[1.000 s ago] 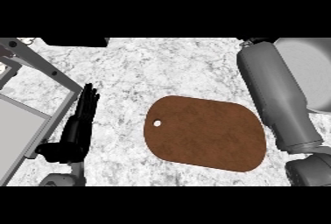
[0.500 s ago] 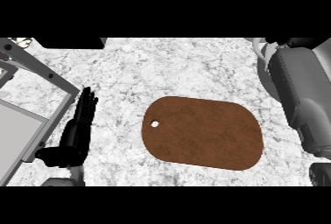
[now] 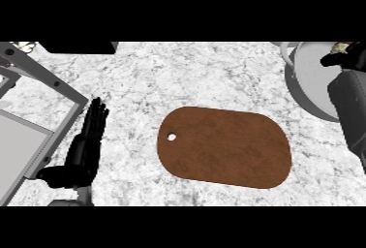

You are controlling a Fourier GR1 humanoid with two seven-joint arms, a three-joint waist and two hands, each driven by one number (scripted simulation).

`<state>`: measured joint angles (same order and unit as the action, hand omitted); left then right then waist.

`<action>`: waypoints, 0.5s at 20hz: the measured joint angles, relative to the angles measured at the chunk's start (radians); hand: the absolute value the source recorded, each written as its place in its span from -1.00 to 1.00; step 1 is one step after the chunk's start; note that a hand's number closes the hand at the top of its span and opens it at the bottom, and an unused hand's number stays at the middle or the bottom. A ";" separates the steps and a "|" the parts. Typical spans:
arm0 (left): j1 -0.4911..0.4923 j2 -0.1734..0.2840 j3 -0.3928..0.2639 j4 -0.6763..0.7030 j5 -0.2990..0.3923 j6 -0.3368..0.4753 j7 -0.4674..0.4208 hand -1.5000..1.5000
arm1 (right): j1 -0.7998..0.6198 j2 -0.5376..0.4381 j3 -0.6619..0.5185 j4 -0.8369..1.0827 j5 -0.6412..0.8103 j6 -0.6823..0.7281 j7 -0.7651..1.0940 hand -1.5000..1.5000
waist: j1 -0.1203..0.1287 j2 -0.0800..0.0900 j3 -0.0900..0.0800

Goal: Pick the cupcake from the cutting board and place it in the pot

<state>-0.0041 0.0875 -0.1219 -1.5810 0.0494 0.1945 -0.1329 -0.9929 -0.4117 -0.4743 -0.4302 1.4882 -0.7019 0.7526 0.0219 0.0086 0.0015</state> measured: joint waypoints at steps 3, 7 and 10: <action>-0.002 0.001 0.003 -0.007 0.000 -0.004 0.004 0.00 | 0.014 -0.026 -0.034 0.051 -0.061 -0.005 -0.063 1.00 | 0.004 0.002 0.000; -0.003 -0.006 -0.003 -0.013 -0.010 0.002 0.005 0.00 | 0.047 -0.050 -0.092 0.112 -0.139 -0.002 -0.109 1.00 | 0.009 0.005 0.001; -0.016 -0.002 0.004 -0.002 -0.006 -0.005 0.009 0.00 | 0.057 -0.083 -0.139 0.157 -0.189 0.035 -0.105 -1.00 | 0.013 0.008 0.001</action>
<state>-0.0206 0.0854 -0.1176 -1.5829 0.0432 0.1896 -0.1237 -0.9356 -0.4946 -0.6131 -0.2729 1.2989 -0.6668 0.6473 0.0350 0.0165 0.0026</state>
